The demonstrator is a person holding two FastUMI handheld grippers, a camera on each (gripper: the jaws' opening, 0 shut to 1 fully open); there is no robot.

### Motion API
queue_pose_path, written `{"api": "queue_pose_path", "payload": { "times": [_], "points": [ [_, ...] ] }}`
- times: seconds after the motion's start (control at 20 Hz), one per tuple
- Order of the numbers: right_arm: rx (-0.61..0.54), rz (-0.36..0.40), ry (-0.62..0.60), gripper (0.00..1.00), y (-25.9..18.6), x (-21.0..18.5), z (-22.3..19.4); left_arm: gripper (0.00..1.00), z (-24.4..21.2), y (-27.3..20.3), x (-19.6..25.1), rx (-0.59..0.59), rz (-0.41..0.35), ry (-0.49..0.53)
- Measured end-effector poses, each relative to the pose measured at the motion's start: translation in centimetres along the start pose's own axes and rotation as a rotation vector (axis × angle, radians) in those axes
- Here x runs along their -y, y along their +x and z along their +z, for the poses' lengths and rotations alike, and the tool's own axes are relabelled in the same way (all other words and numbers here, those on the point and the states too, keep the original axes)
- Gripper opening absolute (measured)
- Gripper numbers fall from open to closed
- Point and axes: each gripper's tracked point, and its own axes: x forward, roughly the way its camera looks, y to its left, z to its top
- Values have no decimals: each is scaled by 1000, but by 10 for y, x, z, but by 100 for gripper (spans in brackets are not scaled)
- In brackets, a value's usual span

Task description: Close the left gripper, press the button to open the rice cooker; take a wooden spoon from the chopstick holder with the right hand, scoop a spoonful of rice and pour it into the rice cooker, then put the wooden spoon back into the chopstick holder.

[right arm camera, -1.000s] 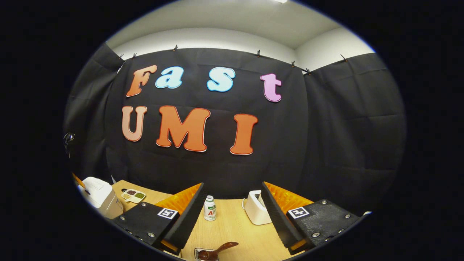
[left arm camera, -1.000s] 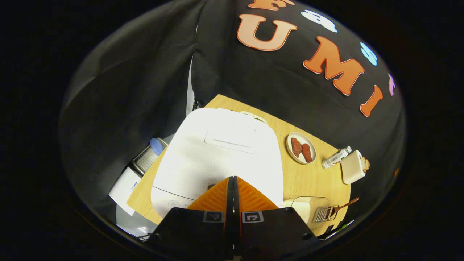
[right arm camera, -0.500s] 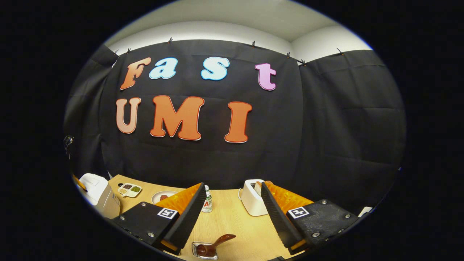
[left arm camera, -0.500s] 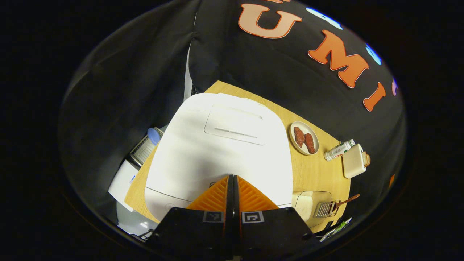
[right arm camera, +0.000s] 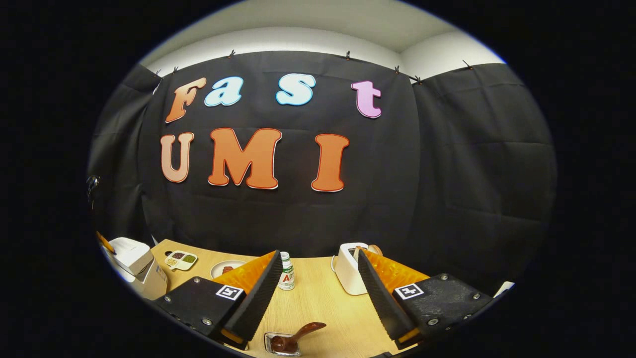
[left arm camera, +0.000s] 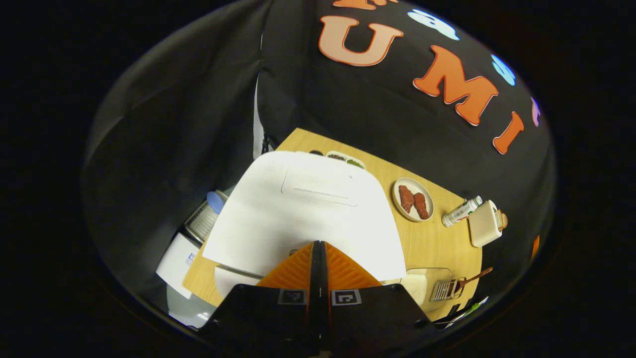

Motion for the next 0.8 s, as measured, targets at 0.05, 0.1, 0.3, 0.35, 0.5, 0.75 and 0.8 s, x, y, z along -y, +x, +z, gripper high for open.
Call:
{"api": "queue_pose_path", "payload": {
  "times": [0.05,0.1,0.3,0.35,0.5,0.75,0.8],
  "points": [
    [-12,8,11,95,0,-1,-4,6,15,-9,4,41,-3,-3],
    [-23,16,19,95,0,-1,-9,6,30,-19,7,88,-3,-6],
    [-64,27,41,95,0,3,-24,5,77,-52,1,275,44,50],
    [-72,28,48,95,0,4,-27,5,82,-61,0,308,58,67],
    [-106,19,49,95,3,11,-42,4,91,-86,28,398,20,83],
    [-157,32,67,95,5,11,-64,5,108,-139,52,590,43,136],
    [-170,35,69,95,5,11,-71,5,109,-144,56,608,45,157]
  ]
}}
